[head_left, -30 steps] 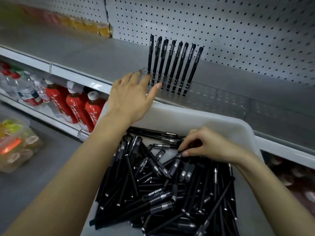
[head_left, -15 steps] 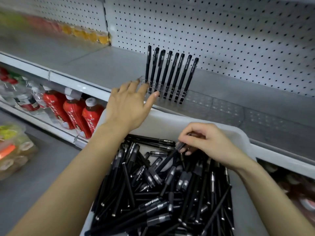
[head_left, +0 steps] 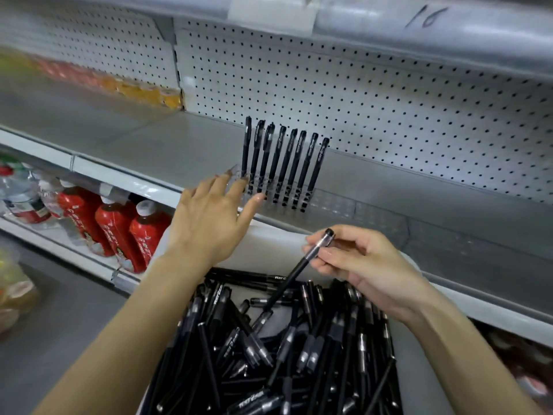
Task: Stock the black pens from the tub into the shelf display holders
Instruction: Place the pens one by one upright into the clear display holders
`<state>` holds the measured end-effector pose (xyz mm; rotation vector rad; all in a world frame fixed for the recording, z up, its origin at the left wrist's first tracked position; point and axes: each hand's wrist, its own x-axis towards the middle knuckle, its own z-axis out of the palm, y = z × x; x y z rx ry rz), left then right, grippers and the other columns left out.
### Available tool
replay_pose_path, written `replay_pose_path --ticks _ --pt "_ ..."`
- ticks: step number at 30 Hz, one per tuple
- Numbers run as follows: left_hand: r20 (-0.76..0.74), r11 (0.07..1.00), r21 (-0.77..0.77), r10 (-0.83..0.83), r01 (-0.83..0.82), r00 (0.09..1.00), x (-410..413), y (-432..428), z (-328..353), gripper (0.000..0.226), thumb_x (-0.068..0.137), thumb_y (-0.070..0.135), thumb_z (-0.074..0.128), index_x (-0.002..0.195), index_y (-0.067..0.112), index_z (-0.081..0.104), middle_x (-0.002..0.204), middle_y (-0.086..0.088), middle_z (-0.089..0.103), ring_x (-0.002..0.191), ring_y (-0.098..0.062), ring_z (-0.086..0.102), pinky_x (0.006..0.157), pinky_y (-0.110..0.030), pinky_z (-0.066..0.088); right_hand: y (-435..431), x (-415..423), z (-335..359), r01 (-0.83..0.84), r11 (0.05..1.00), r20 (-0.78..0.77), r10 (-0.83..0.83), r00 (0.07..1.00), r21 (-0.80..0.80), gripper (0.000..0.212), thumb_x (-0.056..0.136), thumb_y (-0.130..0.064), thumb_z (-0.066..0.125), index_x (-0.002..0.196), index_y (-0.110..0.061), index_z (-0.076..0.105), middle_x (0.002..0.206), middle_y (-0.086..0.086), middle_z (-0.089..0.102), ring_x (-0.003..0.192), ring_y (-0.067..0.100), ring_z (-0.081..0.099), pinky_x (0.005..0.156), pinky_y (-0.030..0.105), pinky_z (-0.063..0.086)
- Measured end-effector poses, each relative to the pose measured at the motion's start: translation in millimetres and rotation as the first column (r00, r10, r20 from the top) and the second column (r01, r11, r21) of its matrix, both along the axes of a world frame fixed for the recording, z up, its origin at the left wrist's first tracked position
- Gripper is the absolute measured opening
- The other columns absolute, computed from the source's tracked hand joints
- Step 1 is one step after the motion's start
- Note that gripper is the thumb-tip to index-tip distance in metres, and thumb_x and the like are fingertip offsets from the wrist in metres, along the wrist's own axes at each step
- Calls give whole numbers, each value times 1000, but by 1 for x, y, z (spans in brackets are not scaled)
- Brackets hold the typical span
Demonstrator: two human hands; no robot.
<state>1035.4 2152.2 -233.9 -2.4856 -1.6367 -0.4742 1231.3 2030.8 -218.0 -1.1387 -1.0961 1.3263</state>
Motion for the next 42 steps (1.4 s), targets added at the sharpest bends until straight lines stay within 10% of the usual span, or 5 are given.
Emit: replay_pose_path --ticks 6,13,42 --pt "-24 1000 -14 -10 10 1000 8 1 0 79 86 62 -4 140 24 39 147 -6 39 134 -25 36 103 -45 33 19 18 50 340 895 170 -397 902 287 19 67 -30 67 82 -18 67 79 -3 73 68 9 65 56 19 49" --pt "-18 1000 -8 -13 13 1000 13 1 -3 74 90 60 0 138 24 43 142 -5 45 130 -24 39 100 -43 34 57 40 73 468 710 180 -631 755 527 11 82 -8 70 81 -9 59 77 -1 70 66 9 68 63 22 56" --pt "-7 1000 -2 -21 21 1000 16 1 -4 76 87 61 -4 141 28 38 150 -2 35 136 -21 34 105 -40 31 108 44 35 216 878 704 -473 530 427 22 77 -33 75 85 -17 63 88 -7 69 88 11 65 91 42 50"
